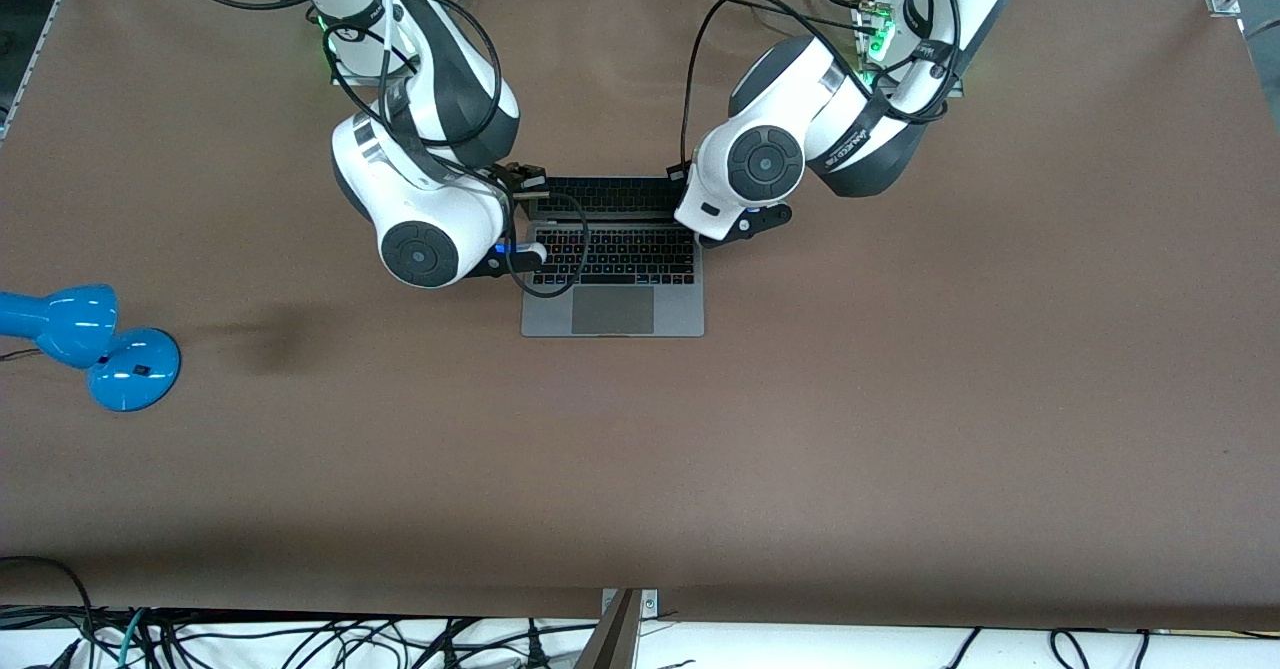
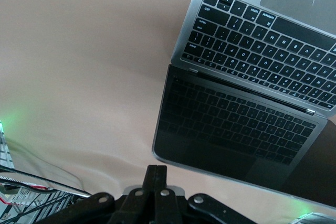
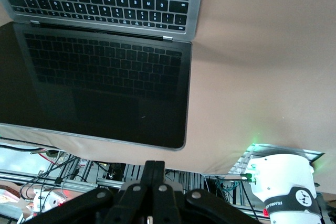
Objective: Close laptop with both arms from behind
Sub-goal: 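Lower both grippers behind the screen and press it toward the keyboard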
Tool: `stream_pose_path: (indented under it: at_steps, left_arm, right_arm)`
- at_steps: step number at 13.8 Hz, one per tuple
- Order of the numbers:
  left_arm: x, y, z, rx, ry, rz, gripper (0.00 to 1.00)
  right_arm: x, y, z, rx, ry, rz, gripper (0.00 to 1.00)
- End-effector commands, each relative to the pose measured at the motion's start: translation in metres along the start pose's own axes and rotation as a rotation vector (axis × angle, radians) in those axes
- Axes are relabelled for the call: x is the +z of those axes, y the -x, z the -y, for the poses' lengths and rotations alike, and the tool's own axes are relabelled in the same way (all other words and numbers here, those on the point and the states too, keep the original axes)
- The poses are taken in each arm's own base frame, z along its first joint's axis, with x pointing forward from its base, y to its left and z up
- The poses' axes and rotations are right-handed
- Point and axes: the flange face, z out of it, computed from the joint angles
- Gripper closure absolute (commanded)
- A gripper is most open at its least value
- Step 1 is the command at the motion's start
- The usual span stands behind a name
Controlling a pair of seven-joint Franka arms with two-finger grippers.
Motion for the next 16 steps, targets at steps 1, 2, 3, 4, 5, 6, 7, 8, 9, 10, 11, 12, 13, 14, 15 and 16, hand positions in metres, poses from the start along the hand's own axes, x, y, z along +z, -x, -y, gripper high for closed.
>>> stream_pose_path:
  at_steps: [1, 2, 3, 4, 5, 6, 7, 8, 9, 10, 11, 12, 13, 14, 15, 16]
  left_arm:
    - [0.007, -0.006, -0.008, -0.013, 0.010, 0.002, 1.00]
    - [0.011, -0.005, -0.010, -0.014, 0.006, 0.003, 1.00]
    - [0.014, -0.003, -0.012, -0.011, 0.001, 0.005, 1.00]
    - [0.015, -0.004, -0.013, -0.011, 0.004, 0.002, 1.00]
    - [0.015, -0.006, -0.014, -0.008, 0.007, -0.013, 1.00]
    - [0.015, -0.006, -0.015, -0.007, 0.008, -0.014, 1.00]
    - [0.019, -0.009, -0.016, -0.009, 0.009, -0.011, 1.00]
    - [0.018, -0.009, -0.017, -0.009, 0.012, -0.012, 1.00]
    - [0.018, -0.010, -0.017, -0.011, 0.015, -0.013, 1.00]
    - [0.018, -0.010, -0.018, -0.011, 0.017, -0.014, 1.00]
    - [0.019, -0.011, -0.018, -0.012, 0.016, -0.012, 1.00]
    - [0.019, -0.012, -0.019, -0.010, 0.017, -0.011, 1.00]
    - [0.019, -0.012, -0.019, -0.010, 0.019, -0.012, 1.00]
    - [0.021, -0.015, -0.020, -0.012, 0.024, -0.013, 1.00]
    - [0.021, -0.016, -0.021, -0.014, 0.026, -0.013, 1.00]
    - [0.023, -0.017, -0.021, -0.013, 0.025, -0.010, 1.00]
  right_arm:
    - [0.010, -0.008, 0.001, -0.003, -0.007, 0.032, 1.00]
    - [0.011, -0.008, 0.002, -0.003, -0.005, 0.031, 1.00]
    - [0.012, -0.008, 0.002, -0.002, -0.002, 0.032, 1.00]
    - [0.012, -0.009, 0.002, -0.004, 0.000, 0.032, 1.00]
    - [0.012, -0.009, 0.002, -0.003, 0.001, 0.031, 1.00]
    - [0.011, -0.010, 0.001, -0.002, 0.001, 0.026, 1.00]
    - [0.011, -0.011, 0.001, -0.001, 0.002, 0.025, 1.00]
    - [0.011, -0.011, 0.001, -0.001, 0.003, 0.023, 1.00]
    - [0.010, -0.010, 0.001, -0.002, 0.002, 0.024, 1.00]
    - [0.009, -0.008, 0.003, -0.003, -0.004, 0.032, 1.00]
    - [0.007, -0.006, 0.003, -0.001, -0.006, 0.030, 1.00]
    - [0.005, -0.004, 0.003, -0.002, -0.006, 0.027, 1.00]
    - [0.005, -0.004, 0.003, -0.002, -0.006, 0.027, 1.00]
    - [0.005, -0.004, 0.003, -0.002, -0.006, 0.028, 1.00]
    - [0.006, -0.003, 0.005, -0.003, -0.001, 0.036, 1.00]
    - [0.008, -0.003, 0.005, 0.000, 0.004, 0.044, 1.00]
